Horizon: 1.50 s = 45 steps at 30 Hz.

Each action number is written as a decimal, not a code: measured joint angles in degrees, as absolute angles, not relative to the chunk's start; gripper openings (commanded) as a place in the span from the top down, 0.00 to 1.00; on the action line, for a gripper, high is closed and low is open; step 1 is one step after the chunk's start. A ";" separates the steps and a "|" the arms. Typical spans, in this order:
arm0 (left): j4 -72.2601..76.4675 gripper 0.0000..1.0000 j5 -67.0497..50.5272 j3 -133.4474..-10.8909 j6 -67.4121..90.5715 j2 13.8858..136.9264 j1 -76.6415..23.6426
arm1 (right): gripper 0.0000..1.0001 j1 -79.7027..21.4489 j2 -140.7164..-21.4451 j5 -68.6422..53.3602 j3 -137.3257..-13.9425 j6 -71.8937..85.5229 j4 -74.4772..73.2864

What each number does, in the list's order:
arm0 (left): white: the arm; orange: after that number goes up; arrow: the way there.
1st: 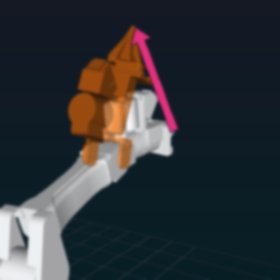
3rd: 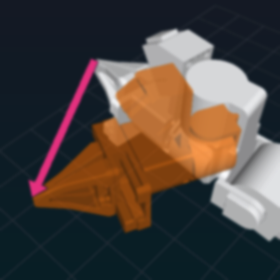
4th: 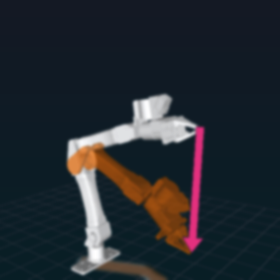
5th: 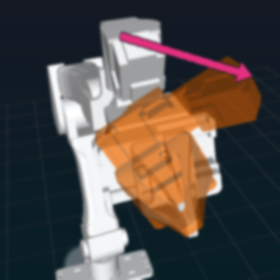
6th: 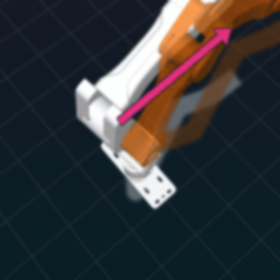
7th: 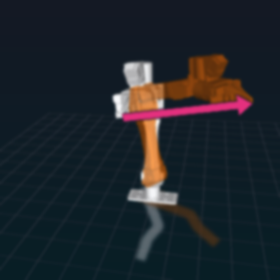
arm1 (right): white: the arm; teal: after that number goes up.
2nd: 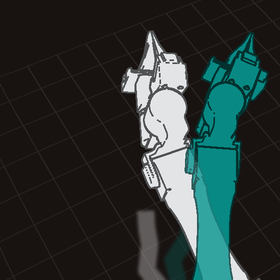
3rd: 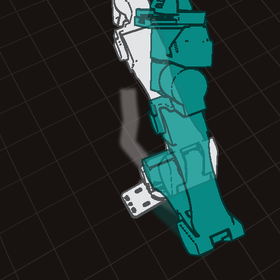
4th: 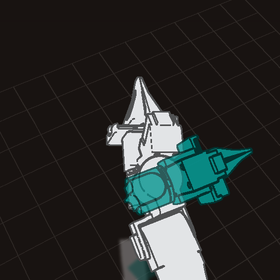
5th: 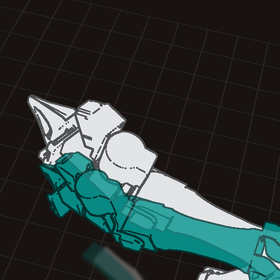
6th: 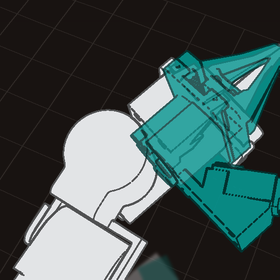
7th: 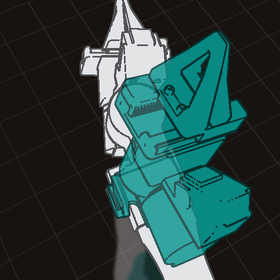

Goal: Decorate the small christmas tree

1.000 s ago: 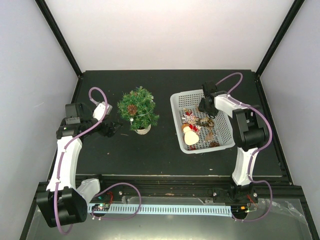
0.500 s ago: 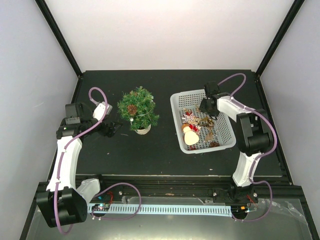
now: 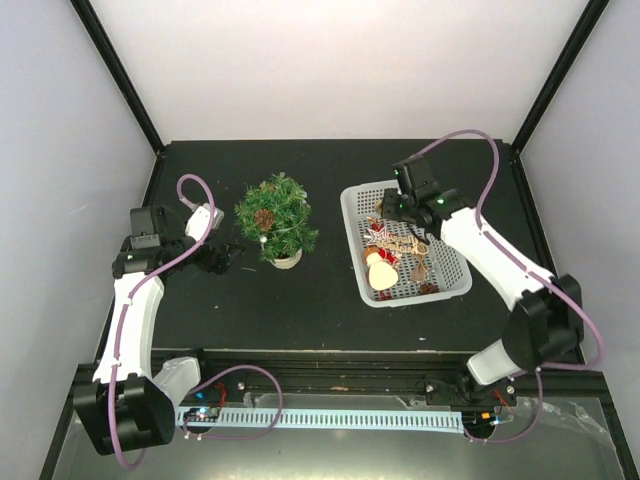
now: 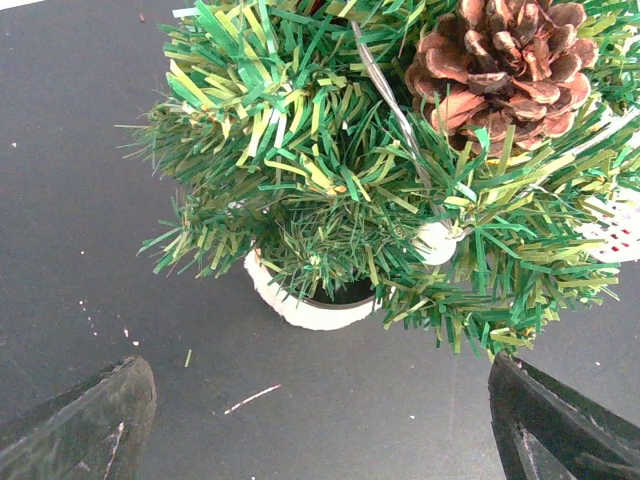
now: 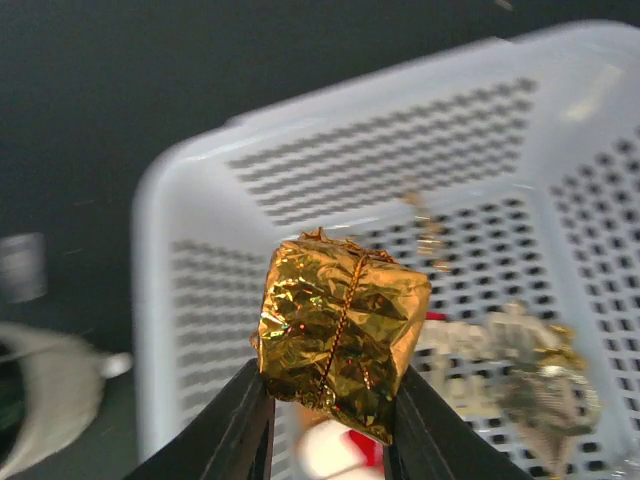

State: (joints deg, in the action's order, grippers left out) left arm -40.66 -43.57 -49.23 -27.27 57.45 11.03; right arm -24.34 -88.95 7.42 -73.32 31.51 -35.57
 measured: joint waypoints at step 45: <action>-40.45 0.08 -42.65 -49.23 -26.76 57.32 11.35 | 0.69 -44.66 -91.50 -17.34 -90.56 24.05 -23.11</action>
